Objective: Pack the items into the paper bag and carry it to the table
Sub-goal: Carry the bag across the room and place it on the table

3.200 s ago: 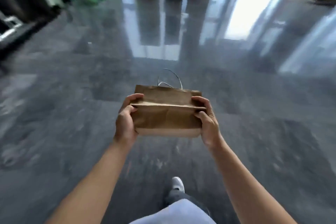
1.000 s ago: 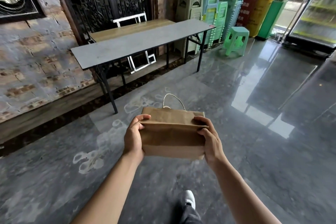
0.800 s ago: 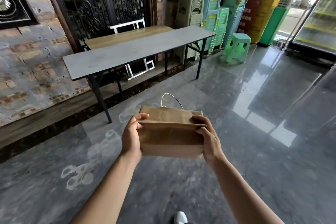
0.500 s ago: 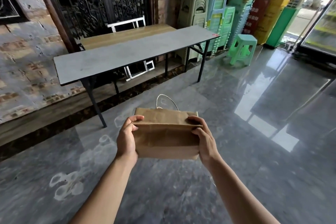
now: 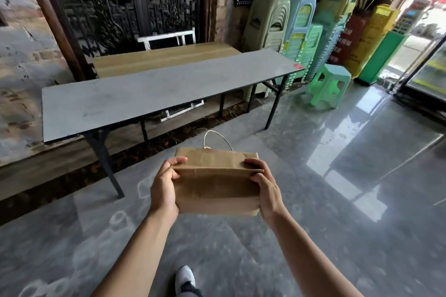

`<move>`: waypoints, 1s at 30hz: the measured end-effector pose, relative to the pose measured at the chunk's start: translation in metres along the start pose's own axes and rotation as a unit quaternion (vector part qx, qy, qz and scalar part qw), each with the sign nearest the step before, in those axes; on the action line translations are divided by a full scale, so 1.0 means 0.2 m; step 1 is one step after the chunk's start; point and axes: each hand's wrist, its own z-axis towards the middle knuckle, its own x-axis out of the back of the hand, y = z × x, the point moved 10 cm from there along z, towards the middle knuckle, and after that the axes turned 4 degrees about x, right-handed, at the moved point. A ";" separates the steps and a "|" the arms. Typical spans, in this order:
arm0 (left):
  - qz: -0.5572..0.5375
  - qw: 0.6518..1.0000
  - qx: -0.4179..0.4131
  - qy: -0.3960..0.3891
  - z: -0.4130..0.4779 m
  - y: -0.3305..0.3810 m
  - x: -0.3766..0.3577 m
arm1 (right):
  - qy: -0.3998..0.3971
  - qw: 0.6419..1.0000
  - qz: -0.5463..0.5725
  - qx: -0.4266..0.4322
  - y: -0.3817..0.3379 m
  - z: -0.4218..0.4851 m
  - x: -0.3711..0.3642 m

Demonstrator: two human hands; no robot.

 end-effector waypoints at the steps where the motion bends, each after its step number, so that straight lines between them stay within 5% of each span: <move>1: 0.000 1.000 0.001 0.000 0.10 0.05 -0.02 | -0.004 1.000 -0.003 0.000 -0.01 0.12 -0.03; 12: 0.018 0.999 0.027 -0.014 0.78 0.30 -0.11 | 0.001 0.999 -0.001 -0.033 0.10 0.79 -0.24; 14: 0.008 0.999 0.046 0.018 1.20 0.32 -0.17 | -0.017 0.999 -0.018 -0.045 0.20 1.23 -0.32; 19: 0.001 0.999 0.040 0.012 1.30 0.40 -0.22 | -0.024 0.999 -0.008 -0.033 0.16 1.38 -0.35; 30: 0.014 0.996 0.025 0.085 2.38 0.75 -0.72 | -0.058 0.997 -0.003 -0.042 0.23 2.73 -0.34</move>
